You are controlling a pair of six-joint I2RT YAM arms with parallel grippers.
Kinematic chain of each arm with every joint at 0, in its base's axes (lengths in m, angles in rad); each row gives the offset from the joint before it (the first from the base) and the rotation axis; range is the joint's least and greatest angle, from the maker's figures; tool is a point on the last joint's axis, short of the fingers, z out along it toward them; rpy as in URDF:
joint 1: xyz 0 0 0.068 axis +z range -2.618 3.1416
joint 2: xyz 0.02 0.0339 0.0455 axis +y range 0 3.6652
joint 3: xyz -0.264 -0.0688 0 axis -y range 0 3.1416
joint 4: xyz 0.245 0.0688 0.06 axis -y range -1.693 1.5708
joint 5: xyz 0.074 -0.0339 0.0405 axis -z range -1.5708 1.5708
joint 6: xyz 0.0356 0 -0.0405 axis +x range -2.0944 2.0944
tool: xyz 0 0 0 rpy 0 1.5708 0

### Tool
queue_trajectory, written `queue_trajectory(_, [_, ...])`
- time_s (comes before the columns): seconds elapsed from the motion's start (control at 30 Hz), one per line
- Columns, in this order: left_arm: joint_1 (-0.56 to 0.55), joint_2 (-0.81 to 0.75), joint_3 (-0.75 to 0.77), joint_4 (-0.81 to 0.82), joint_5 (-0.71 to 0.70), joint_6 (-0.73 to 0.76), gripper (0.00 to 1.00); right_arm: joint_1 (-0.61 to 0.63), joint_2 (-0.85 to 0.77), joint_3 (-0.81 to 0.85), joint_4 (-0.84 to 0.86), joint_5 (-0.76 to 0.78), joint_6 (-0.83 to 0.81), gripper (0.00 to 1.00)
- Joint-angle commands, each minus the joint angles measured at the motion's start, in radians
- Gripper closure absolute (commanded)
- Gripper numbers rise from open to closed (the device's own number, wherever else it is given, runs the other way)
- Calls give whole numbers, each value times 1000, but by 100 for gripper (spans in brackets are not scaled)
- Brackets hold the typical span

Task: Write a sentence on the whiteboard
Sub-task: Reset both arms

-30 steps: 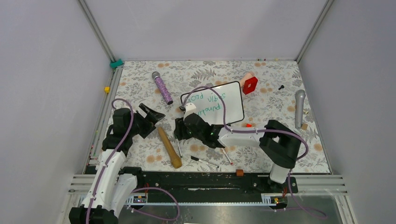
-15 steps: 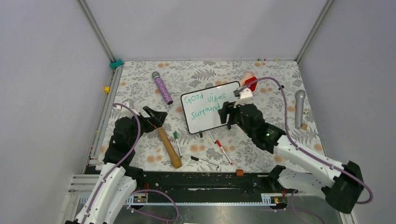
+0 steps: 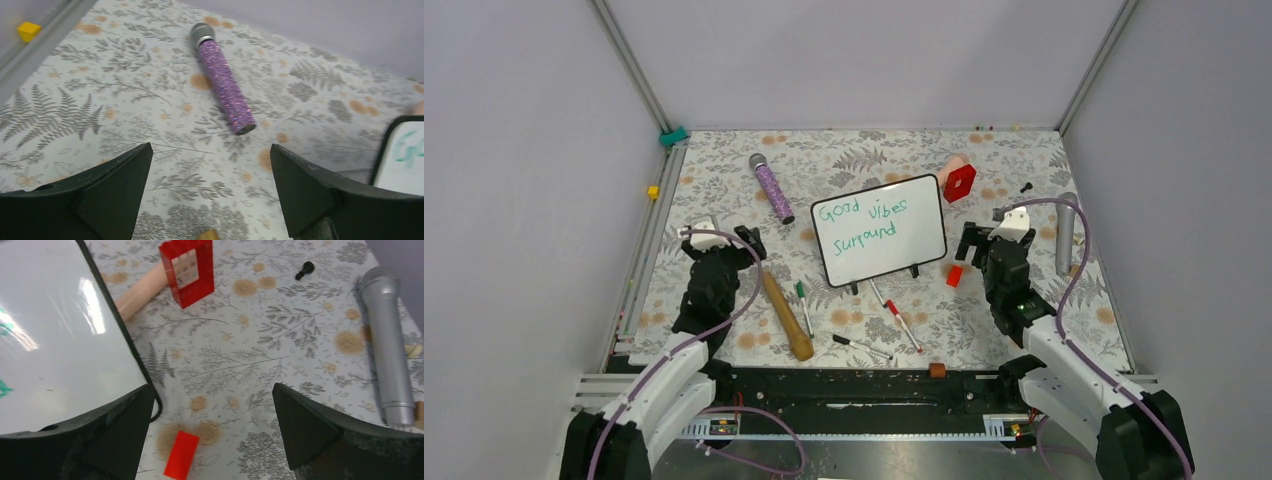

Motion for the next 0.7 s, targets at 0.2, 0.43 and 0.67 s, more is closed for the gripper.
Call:
queue_trajectory(0.2, [16, 293, -103, 590, -120, 336, 5, -91, 189, -160, 488, 91, -189, 0])
queue_trajectory(0.43, [108, 562, -173, 944, 6, 348, 6, -198, 403, -218, 830, 38, -186, 1])
queue_trajectory(0.67, [154, 640, -79, 825, 176, 367, 3, -233, 507, -153, 776, -55, -158, 0])
